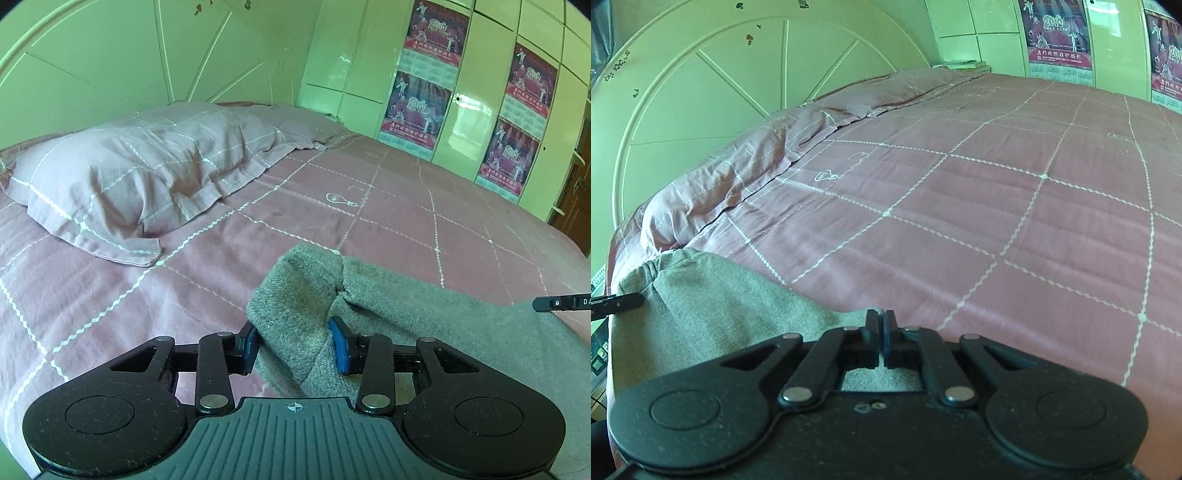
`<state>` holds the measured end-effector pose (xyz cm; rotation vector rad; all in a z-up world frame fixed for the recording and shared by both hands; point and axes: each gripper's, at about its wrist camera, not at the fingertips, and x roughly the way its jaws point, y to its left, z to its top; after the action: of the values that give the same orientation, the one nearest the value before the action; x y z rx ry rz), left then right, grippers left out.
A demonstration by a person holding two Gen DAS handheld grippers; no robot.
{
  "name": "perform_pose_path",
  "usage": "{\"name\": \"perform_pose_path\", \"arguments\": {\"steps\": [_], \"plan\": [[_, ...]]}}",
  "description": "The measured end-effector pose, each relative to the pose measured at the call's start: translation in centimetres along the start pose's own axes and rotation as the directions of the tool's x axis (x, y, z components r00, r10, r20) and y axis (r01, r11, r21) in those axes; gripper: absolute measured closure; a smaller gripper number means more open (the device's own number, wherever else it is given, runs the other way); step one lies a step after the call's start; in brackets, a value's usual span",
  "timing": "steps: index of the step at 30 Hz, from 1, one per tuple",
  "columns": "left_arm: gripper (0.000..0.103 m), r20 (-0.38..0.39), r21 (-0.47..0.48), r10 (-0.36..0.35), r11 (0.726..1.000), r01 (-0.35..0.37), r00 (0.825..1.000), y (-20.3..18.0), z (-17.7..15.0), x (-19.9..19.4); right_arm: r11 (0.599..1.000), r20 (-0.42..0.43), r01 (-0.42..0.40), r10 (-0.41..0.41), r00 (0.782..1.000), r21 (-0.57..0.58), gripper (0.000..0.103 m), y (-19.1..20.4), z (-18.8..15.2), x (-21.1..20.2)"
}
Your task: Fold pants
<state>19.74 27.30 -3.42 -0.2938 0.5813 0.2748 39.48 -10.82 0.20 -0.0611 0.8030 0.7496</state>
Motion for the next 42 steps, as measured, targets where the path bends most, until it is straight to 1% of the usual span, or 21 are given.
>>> {"name": "perform_pose_path", "arguments": {"steps": [3,5,7,9,11,14,18,20,23,24,25,26,27,29,33,34,35,37,40,41,42], "plan": [[0.063,-0.038,-0.005,0.025,1.000,-0.025,0.999,0.7,-1.2,1.5,0.999,-0.084,0.045,-0.043,0.996,0.021,0.103,-0.7,-2.0,3.0],[0.062,-0.035,-0.044,0.015,0.999,-0.017,0.999,1.4,-2.1,1.8,0.998,-0.055,0.050,-0.048,0.997,0.028,0.103,-0.5,-2.7,3.0],[0.062,-0.034,-0.031,0.019,0.999,-0.020,0.999,1.3,-2.1,1.5,0.998,-0.049,0.051,-0.049,0.998,0.040,0.103,-0.4,-2.5,2.4],[0.062,-0.040,-0.019,0.025,0.999,-0.026,0.999,1.1,-1.8,1.5,0.996,0.002,0.081,-0.081,0.997,0.023,0.101,-0.1,-2.2,0.8],[0.060,-0.043,-0.015,0.025,1.000,-0.025,0.999,0.8,-1.3,1.3,0.996,0.049,0.069,-0.072,0.996,0.055,0.101,-0.5,-1.9,-1.0],[0.060,-0.039,0.025,0.043,0.999,-0.042,0.998,0.1,-1.1,1.0,0.997,0.067,0.053,-0.056,0.996,0.049,0.100,-0.6,-2.0,-2.9],[0.059,-0.040,0.020,0.048,0.999,-0.047,0.998,0.1,-1.1,1.0,1.000,0.055,0.020,-0.020,0.998,0.004,0.097,0.4,-2.1,-3.4],[0.059,-0.038,0.017,0.044,0.999,-0.043,0.998,0.2,-1.2,1.0,1.000,0.028,0.002,-0.002,1.000,-0.002,0.095,1.1,-2.2,-2.7],[0.059,-0.038,0.017,0.034,0.999,-0.034,0.999,0.3,-1.3,1.0,0.996,-0.060,-0.081,0.079,0.995,-0.036,0.098,3.0,-2.7,-0.5],[0.059,-0.042,0.017,0.030,0.999,-0.030,0.999,0.4,-1.2,1.1,0.995,-0.101,-0.076,0.069,0.992,-0.070,0.098,4.1,-2.9,0.7],[0.059,-0.044,0.017,0.026,1.000,-0.025,0.999,0.5,-1.2,1.1,0.993,-0.134,-0.042,0.026,0.991,-0.112,0.103,5.3,-3.2,2.2],[0.059,-0.044,0.017,0.022,1.000,-0.021,0.999,0.7,-1.1,1.1,0.990,-0.116,-0.012,-0.004,0.993,-0.143,0.103,6.4,-3.3,3.0],[0.059,-0.042,0.010,0.019,1.000,-0.018,0.999,0.8,-0.9,1.1,0.991,-0.097,-0.013,0.000,0.995,-0.135,0.103,6.9,-3.2,3.7],[0.059,-0.045,-0.004,0.014,1.000,-0.014,0.999,1.2,-0.7,1.3,0.996,-0.088,-0.008,0.000,0.996,-0.094,0.103,7.6,-2.8,5.0],[0.059,-0.065,-0.054,0.002,0.999,-0.006,0.998,1.9,-1.0,2.0,0.994,-0.082,0.028,-0.037,0.996,-0.110,0.103,8.4,-2.8,5.8],[0.051,-0.063,-0.057,0.007,0.998,-0.011,0.998,1.9,-1.0,1.9,0.994,-0.072,0.022,-0.029,0.997,-0.104,0.103,8.3,-2.6,4.9],[0.038,-0.061,-0.048,0.022,0.999,-0.025,0.998,1.9,-1.0,1.7,0.995,-0.040,0.008,-0.012,0.999,-0.098,0.095,8.0,-2.6,3.3],[0.029,-0.049,-0.021,0.042,0.999,-0.043,0.998,2.0,-0.8,0.8,0.997,0.033,0.008,-0.006,0.999,-0.072,0.095,6.8,-3.2,-0.7],[0.028,0.003,0.022,0.049,0.999,-0.050,0.999,1.5,-0.5,-1.4,0.998,0.158,0.021,-0.030,0.987,0.062,0.094,3.0,-6.4,-8.5],[0.028,0.027,0.043,0.051,0.998,-0.053,0.998,0.9,-0.4,-2.3,0.990,0.204,0.036,-0.064,0.977,0.139,0.094,1.1,-8.3,-11.8],[0.028,0.048,0.059,0.030,0.998,-0.033,0.998,0.2,-0.5,-3.0,0.977,0.238,0.055,-0.105,0.966,0.207,0.092,-0.5,-10.3,-14.7]]}}
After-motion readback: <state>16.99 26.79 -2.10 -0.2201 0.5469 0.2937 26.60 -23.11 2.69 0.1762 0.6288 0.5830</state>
